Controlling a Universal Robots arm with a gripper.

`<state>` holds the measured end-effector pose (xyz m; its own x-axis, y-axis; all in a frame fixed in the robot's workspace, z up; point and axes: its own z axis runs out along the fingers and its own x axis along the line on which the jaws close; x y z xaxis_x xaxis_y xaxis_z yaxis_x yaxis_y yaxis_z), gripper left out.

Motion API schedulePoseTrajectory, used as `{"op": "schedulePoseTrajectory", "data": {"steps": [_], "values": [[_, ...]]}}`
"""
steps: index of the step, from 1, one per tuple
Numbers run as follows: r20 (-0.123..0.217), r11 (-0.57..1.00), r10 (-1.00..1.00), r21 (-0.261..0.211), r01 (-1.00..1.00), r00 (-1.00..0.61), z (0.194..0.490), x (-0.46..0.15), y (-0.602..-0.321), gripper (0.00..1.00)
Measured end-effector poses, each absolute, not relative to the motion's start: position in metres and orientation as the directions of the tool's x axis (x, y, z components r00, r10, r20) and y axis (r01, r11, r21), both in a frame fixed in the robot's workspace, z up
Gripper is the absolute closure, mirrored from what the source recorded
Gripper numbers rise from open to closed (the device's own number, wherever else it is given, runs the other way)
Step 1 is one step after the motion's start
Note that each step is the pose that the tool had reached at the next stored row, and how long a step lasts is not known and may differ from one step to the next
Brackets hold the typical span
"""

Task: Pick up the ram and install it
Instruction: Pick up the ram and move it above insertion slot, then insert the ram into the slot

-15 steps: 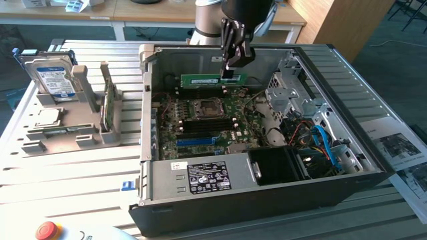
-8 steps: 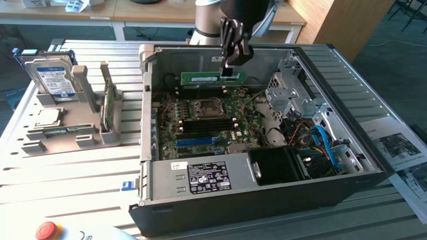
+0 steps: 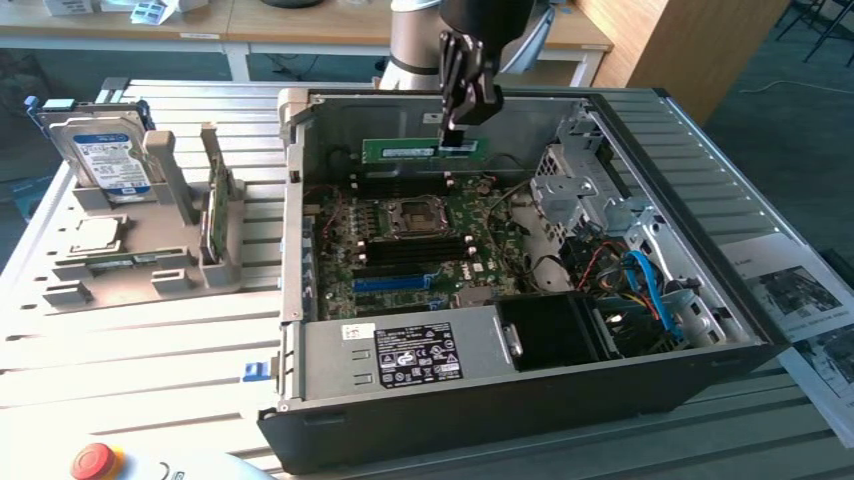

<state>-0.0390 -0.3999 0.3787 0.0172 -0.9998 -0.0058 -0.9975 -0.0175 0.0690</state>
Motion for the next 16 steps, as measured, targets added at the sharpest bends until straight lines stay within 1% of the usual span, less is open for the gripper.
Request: {"op": "schedulePoseTrajectory", "data": {"steps": [16], "values": [[-0.006,-0.018,-1.0,0.069,-0.997,0.017,0.3779,-0.0387,-0.3962,0.88]]}}
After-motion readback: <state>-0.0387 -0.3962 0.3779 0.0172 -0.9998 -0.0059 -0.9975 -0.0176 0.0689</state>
